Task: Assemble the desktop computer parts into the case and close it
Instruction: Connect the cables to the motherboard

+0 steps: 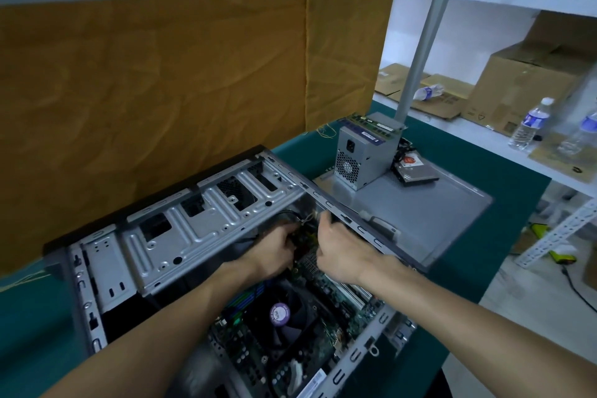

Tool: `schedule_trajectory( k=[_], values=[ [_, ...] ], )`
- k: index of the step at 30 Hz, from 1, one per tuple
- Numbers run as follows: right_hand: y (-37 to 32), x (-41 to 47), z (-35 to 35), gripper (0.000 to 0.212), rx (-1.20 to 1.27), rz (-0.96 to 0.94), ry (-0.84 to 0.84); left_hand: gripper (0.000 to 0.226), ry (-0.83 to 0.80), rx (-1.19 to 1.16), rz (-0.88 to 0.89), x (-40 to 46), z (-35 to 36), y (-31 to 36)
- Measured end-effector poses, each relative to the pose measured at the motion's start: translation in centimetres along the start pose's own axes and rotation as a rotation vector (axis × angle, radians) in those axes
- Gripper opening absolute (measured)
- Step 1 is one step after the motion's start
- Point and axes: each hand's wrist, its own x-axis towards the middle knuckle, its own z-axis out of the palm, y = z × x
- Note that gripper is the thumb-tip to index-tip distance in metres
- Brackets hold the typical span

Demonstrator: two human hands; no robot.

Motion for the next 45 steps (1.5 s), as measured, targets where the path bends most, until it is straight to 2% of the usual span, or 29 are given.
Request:
schedule_trajectory(
  k=[1, 4, 8, 11, 16, 21, 31, 39, 45],
  values=[
    [-0.1, 0.3, -0.1, 0.04, -0.016, -0.007, -0.003, 0.045, 0.027, -0.128, -0.08, 0.1, 0.0, 0.4],
    [-0.5, 1.2, -0.4, 0.004, 0.009, -0.04, 0.025, 0.042, 0.067, -0.523, -0.269, 0.3, 0.1, 1.6],
    [-0.6, 1.4, -0.1, 0.016, -0.022, -0.068, 0.022, 0.036, 0.057, -0.974, -0.372, 0.0, -0.2, 2.1],
    [-0.6, 1.7, 0.1, 0.014, -0.092, -0.058, 0.004, 0.029, 0.06, -1.138, -0.419, 0.0, -0.1, 2.8],
    [-1.2, 1.7, -0.1, 0.022, -0.16, -0.037, -0.022, 0.02, 0.068, -1.244, -0.506, 0.2, 0.1, 3.3],
    [-1.9, 1.8, 0.1, 0.021, -0.179, -0.03, -0.008, 0.026, 0.048, -1.263, -0.578, 1.1, -0.1, 3.2],
    [-1.7, 2.3, 0.6, 0.022, -0.193, -0.023, 0.0, 0.026, 0.042, -1.302, -0.588, 2.3, 0.2, 2.7],
    [-1.7, 2.0, 0.6, 0.026, -0.182, -0.04, -0.08, 0.03, 0.04, -1.174, -0.602, 2.1, 0.0, 2.2],
    [-1.0, 1.5, 0.2, 0.028, -0.147, -0.028, -0.056, 0.025, 0.219, -1.203, -0.528, 1.7, 0.9, 2.9]
  ],
)
